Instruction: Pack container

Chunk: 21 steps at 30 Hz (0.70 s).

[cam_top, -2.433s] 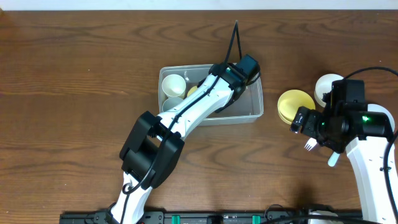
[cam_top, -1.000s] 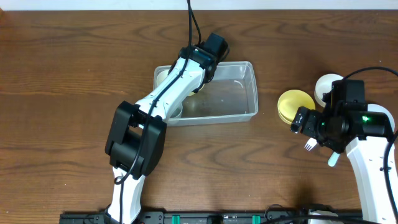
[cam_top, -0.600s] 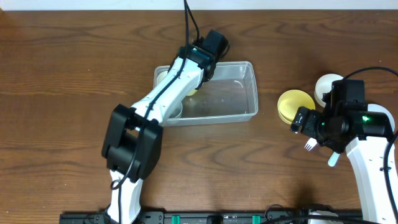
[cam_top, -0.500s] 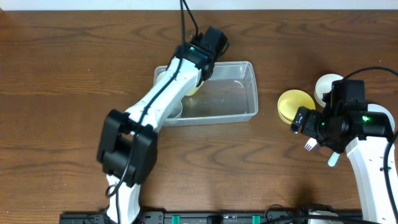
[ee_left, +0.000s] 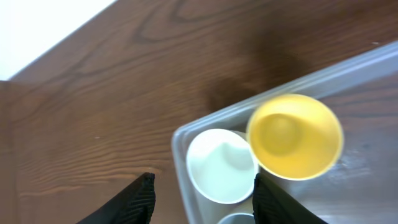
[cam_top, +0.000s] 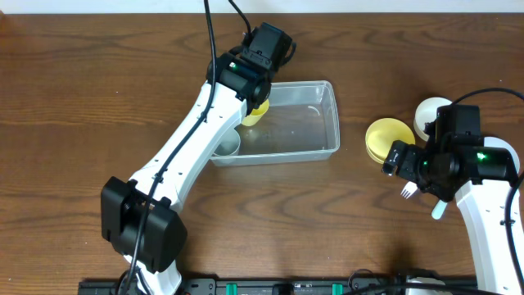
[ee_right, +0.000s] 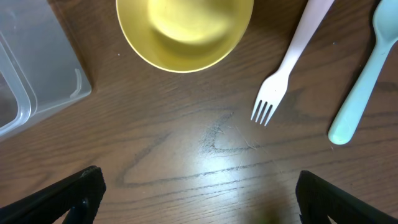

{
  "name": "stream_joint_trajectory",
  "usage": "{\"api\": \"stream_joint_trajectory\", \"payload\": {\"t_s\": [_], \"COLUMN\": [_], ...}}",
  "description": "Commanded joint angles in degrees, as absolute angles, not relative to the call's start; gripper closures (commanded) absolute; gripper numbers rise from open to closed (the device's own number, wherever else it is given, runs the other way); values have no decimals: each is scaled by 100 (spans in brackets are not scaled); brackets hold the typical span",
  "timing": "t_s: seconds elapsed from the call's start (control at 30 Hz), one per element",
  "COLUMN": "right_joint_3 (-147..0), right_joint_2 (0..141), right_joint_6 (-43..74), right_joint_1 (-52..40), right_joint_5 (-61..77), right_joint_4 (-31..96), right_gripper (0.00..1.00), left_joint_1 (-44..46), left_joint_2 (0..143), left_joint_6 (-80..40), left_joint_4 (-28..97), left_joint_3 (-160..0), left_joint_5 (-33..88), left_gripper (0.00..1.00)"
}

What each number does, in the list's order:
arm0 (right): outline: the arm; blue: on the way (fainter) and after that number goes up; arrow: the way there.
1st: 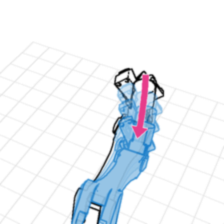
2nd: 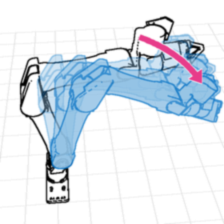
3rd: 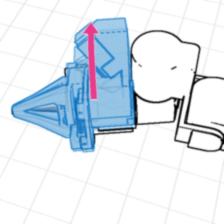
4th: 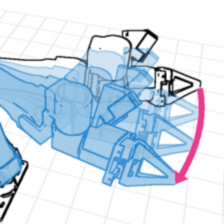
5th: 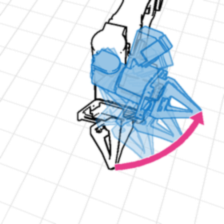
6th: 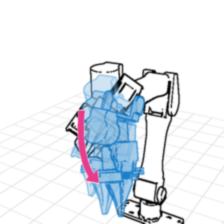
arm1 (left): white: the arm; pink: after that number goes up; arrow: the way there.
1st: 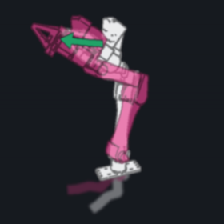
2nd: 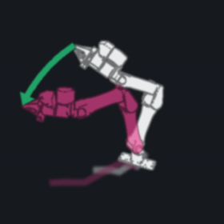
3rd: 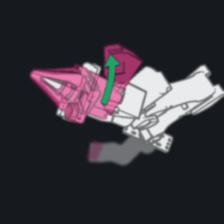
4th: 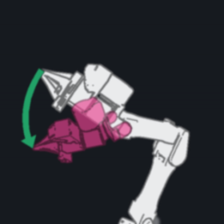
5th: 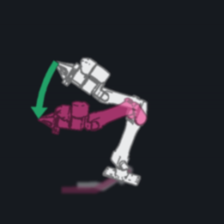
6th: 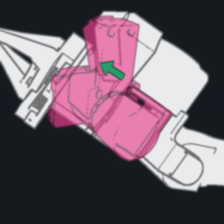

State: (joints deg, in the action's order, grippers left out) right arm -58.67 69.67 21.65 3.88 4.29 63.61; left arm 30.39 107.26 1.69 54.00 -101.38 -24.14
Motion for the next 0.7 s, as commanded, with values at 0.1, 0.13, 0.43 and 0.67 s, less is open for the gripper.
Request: {"api": "stream_joint_trajectory", "payload": {"t_s": [0.1, 0.13, 0.43, 0.67], "right_joint_3": [-5966, -5966, -5966, -5966], "right_joint_2": [6910, 6910, 6910, 6910], "right_joint_6": [2043, 2014, 2010, 2008], "right_joint_1": [432, 432, 432, 432], "right_joint_5": [454, 454, 454, 454], "right_joint_4": [6388, 6388, 6388, 6390], "right_gripper": [1, 1, 1, 1], "left_joint_1": [2777, 2718, 2185, 2165], "left_joint_2": [10790, 10801, 10838, 11096], "left_joint_6": [-128, -154, -180, -113], "left_joint_4": [5570, 5614, 5686, 5701], "left_joint_3": [-10132, -10132, -10132, -10132], "left_joint_5": [-1481, -1378, -183, 217], "left_gripper": [75, 78, 94, 94]}}
